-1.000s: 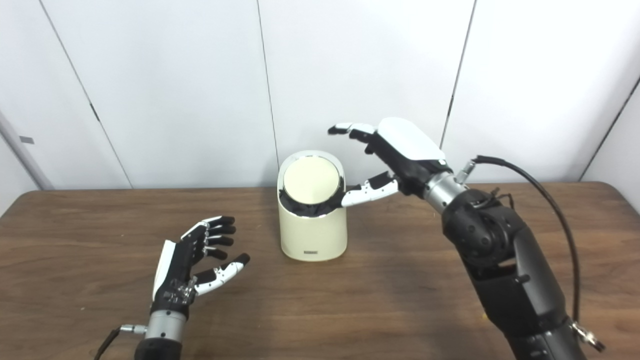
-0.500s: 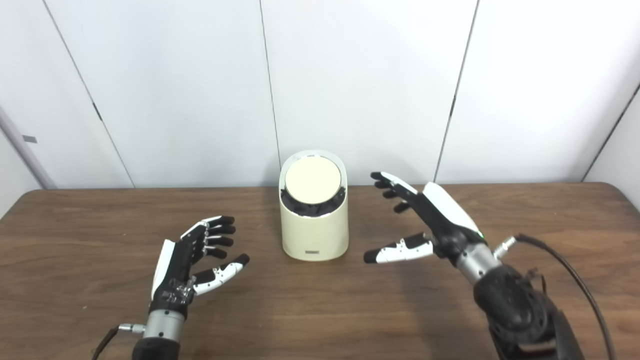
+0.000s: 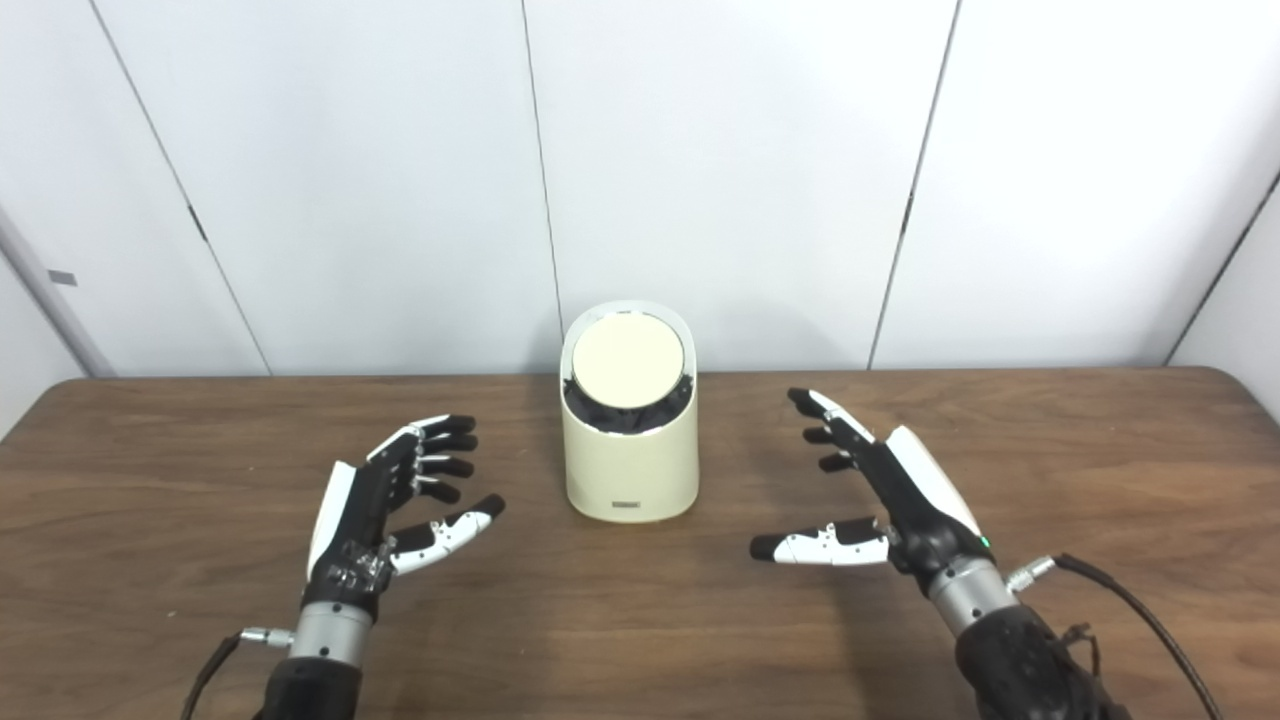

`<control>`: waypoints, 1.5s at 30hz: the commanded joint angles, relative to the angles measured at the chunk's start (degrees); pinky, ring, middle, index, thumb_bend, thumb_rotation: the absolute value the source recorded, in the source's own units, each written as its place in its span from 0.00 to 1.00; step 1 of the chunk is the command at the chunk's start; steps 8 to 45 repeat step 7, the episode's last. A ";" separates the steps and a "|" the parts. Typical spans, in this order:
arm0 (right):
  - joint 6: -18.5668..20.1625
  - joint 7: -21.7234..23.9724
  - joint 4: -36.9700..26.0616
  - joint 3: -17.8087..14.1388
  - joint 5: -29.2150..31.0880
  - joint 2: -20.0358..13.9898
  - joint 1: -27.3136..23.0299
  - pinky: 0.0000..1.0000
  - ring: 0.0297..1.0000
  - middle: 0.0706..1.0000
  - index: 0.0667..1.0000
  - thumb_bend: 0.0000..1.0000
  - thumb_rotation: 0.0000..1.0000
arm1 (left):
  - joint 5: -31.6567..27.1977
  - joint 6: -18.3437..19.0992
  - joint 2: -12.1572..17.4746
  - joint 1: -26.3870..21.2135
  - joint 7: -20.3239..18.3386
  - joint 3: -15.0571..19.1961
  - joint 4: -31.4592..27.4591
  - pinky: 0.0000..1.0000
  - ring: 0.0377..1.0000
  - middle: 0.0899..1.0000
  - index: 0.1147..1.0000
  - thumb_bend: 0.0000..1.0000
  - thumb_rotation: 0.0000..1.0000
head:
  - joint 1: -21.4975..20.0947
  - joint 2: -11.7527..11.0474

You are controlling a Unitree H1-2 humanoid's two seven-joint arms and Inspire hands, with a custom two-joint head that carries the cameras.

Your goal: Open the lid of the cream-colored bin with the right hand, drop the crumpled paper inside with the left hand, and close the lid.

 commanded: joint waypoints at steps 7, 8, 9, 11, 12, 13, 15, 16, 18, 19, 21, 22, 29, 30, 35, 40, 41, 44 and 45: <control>-2.02 -3.58 0.21 0.17 0.65 1.58 -0.59 0.64 0.81 0.90 0.90 0.83 0.31 | -1.05 -3.01 0.58 -1.88 -0.30 -0.01 -0.21 0.54 0.64 0.69 0.72 0.67 0.00 | -0.28 0.10; -2.02 -3.58 0.21 0.17 0.65 1.58 -0.59 0.64 0.81 0.90 0.90 0.83 0.31 | -1.05 -3.01 0.58 -1.88 -0.30 -0.01 -0.21 0.54 0.64 0.69 0.72 0.67 0.00 | -0.28 0.10; -2.02 -3.58 0.21 0.17 0.65 1.58 -0.59 0.64 0.81 0.90 0.90 0.83 0.31 | -1.05 -3.01 0.58 -1.88 -0.30 -0.01 -0.21 0.54 0.64 0.69 0.72 0.67 0.00 | -0.28 0.10; -2.02 -3.58 0.21 0.17 0.65 1.58 -0.59 0.64 0.81 0.90 0.90 0.83 0.31 | -1.05 -3.01 0.58 -1.88 -0.30 -0.01 -0.21 0.54 0.64 0.69 0.72 0.67 0.00 | -0.28 0.10; -2.02 -3.58 0.21 0.17 0.65 1.58 -0.59 0.64 0.81 0.90 0.90 0.83 0.31 | -1.05 -3.01 0.58 -1.88 -0.30 -0.01 -0.21 0.54 0.64 0.69 0.72 0.67 0.00 | -0.28 0.10; -2.02 -3.58 0.21 0.17 0.65 1.58 -0.59 0.64 0.81 0.90 0.90 0.83 0.31 | -1.05 -3.01 0.58 -1.88 -0.30 -0.01 -0.21 0.54 0.64 0.69 0.72 0.67 0.00 | -0.28 0.10; -2.02 -3.58 0.21 0.17 0.65 1.58 -0.59 0.64 0.81 0.90 0.90 0.83 0.31 | -1.05 -3.01 0.58 -1.88 -0.30 -0.01 -0.21 0.54 0.64 0.69 0.72 0.67 0.00 | -0.28 0.10; -2.02 -3.58 0.21 0.17 0.65 1.58 -0.59 0.64 0.81 0.90 0.90 0.83 0.31 | -1.05 -3.01 0.58 -1.88 -0.30 -0.01 -0.21 0.54 0.64 0.69 0.72 0.67 0.00 | -0.28 0.10; -2.02 -3.58 0.21 0.17 0.65 1.58 -0.59 0.64 0.81 0.90 0.90 0.83 0.31 | -1.05 -3.01 0.58 -1.88 -0.30 -0.01 -0.21 0.54 0.64 0.69 0.72 0.67 0.00 | -0.28 0.10; -2.02 -3.58 0.21 0.17 0.65 1.58 -0.59 0.64 0.81 0.90 0.90 0.83 0.31 | -1.05 -3.01 0.58 -1.88 -0.30 -0.01 -0.21 0.54 0.64 0.69 0.72 0.67 0.00 | -0.28 0.10; -2.02 -3.58 0.21 0.17 0.65 1.58 -0.59 0.64 0.81 0.90 0.90 0.83 0.31 | -1.05 -3.01 0.58 -1.88 -0.30 -0.01 -0.21 0.54 0.64 0.69 0.72 0.67 0.00 | -0.28 0.10; -2.02 -3.58 0.21 0.17 0.65 1.58 -0.59 0.64 0.81 0.90 0.90 0.83 0.31 | -1.05 -3.01 0.58 -1.88 -0.30 -0.01 -0.21 0.54 0.64 0.69 0.72 0.67 0.00 | -0.28 0.10; -2.02 -3.58 0.21 0.17 0.65 1.58 -0.59 0.64 0.81 0.90 0.90 0.83 0.31 | -1.05 -3.01 0.58 -1.88 -0.30 -0.01 -0.21 0.54 0.64 0.69 0.72 0.67 0.00 | -0.28 0.10; -2.02 -3.58 0.21 0.17 0.65 1.58 -0.59 0.64 0.81 0.90 0.90 0.83 0.31 | -1.05 -3.01 0.58 -1.88 -0.30 -0.01 -0.21 0.54 0.64 0.69 0.72 0.67 0.00 | -0.28 0.10; -2.02 -3.58 0.21 0.17 0.65 1.58 -0.59 0.64 0.81 0.90 0.90 0.83 0.31 | -1.05 -3.01 0.58 -1.88 -0.30 -0.01 -0.21 0.54 0.64 0.69 0.72 0.67 0.00 | -0.28 0.10; -2.02 -3.58 0.21 0.17 0.65 1.58 -0.59 0.64 0.81 0.90 0.90 0.83 0.31 | -1.05 -3.01 0.58 -1.88 -0.30 -0.01 -0.21 0.54 0.64 0.69 0.72 0.67 0.00 | -0.28 0.10; -2.02 -3.58 0.21 0.17 0.65 1.58 -0.59 0.64 0.81 0.90 0.90 0.83 0.31 | -1.05 -3.01 0.58 -1.88 -0.30 -0.01 -0.21 0.54 0.64 0.69 0.72 0.67 0.00 | -0.28 0.10; -2.02 -3.58 0.21 0.17 0.65 1.58 -0.59 0.64 0.81 0.90 0.90 0.83 0.31 | -1.05 -3.01 0.58 -1.88 -0.30 -0.01 -0.21 0.54 0.64 0.69 0.72 0.67 0.00 | -0.28 0.10; -2.02 -3.58 0.21 0.17 0.65 1.58 -0.59 0.64 0.81 0.90 0.90 0.83 0.31 | -1.05 -3.01 0.58 -1.88 -0.30 -0.01 -0.21 0.54 0.64 0.69 0.72 0.67 0.00 | -0.28 0.10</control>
